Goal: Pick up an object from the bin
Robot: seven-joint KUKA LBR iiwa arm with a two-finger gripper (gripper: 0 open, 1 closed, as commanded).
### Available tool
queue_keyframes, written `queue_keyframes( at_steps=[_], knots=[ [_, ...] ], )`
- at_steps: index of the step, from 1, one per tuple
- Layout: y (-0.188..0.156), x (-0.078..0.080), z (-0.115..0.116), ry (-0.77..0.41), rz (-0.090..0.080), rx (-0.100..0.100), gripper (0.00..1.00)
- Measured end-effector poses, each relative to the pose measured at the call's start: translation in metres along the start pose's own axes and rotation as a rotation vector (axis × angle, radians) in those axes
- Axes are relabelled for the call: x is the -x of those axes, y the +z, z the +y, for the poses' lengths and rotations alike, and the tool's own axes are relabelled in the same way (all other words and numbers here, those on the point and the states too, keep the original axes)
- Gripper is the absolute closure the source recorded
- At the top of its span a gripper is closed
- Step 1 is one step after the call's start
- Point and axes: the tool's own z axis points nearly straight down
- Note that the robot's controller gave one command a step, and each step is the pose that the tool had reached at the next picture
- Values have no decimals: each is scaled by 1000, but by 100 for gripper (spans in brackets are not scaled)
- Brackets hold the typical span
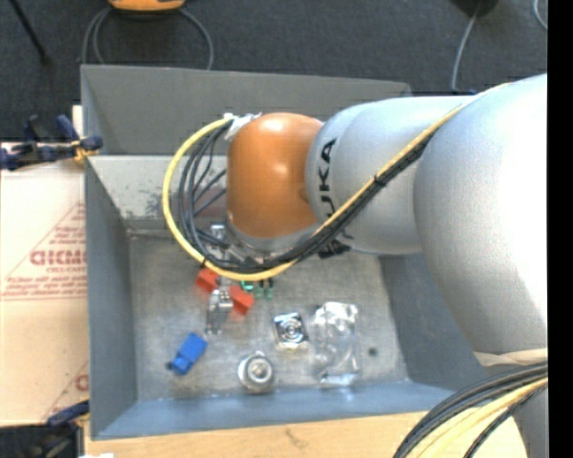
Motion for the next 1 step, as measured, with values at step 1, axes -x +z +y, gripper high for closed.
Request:
queue_keyframes(
  at_steps=[1],
  knots=[
    [54,10,-74,-73,-15,-2,0]
  ],
)
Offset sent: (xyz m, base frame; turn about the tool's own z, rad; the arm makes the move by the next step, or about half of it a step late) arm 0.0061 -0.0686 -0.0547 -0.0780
